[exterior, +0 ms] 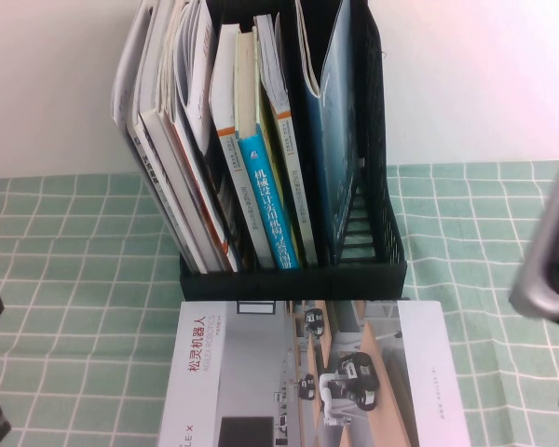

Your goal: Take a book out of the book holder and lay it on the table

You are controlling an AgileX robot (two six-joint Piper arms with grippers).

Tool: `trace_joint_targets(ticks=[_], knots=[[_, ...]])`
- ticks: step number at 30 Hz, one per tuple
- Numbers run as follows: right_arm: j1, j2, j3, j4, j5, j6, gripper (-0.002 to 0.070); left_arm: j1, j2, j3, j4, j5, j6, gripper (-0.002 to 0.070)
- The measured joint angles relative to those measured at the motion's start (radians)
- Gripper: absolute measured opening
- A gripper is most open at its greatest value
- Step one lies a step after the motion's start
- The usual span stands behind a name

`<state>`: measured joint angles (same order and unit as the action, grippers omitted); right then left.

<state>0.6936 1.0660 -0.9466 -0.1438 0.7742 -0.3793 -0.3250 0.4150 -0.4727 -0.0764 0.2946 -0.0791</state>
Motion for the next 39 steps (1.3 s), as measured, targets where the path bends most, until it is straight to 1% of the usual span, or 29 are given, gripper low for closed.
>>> trace_joint_targets(ticks=[3,6,14,19,24,31,39], knots=[[0.0,-0.115,0.109,0.076,-0.108,-0.024,-0.0001,0.0,0.0,0.044,-0.023,-0.075,0.0,-0.0003],[0.0,-0.229,0.228,0.127,-0.181,-0.039,-0.0001,0.0,0.0,0.072,-0.036,-0.114,0.002,-0.0003],[0.0,-0.537,0.49,0.163,-0.25,-0.043,-0.0001,0.0,0.0,0.089,-0.084,-0.128,0.002,-0.0003],[0.0,-0.697,0.586,0.166,-0.274,-0.043,-0.0001,0.0,0.0,0.089,-0.1,-0.128,0.002,-0.0003],[0.0,-0.762,0.623,0.164,-0.273,-0.043,-0.0001,0.0,0.0,0.092,-0.1,-0.129,0.002,-0.0003],[0.0,-0.766,0.625,0.168,-0.189,-0.04,-0.0001,0.0,0.0,0.095,-0.101,-0.129,0.002,-0.0003],[0.0,-0.766,0.625,0.235,-0.162,-0.04,-0.0001,0.0,0.0,0.095,-0.101,-0.129,0.002,-0.0003]])
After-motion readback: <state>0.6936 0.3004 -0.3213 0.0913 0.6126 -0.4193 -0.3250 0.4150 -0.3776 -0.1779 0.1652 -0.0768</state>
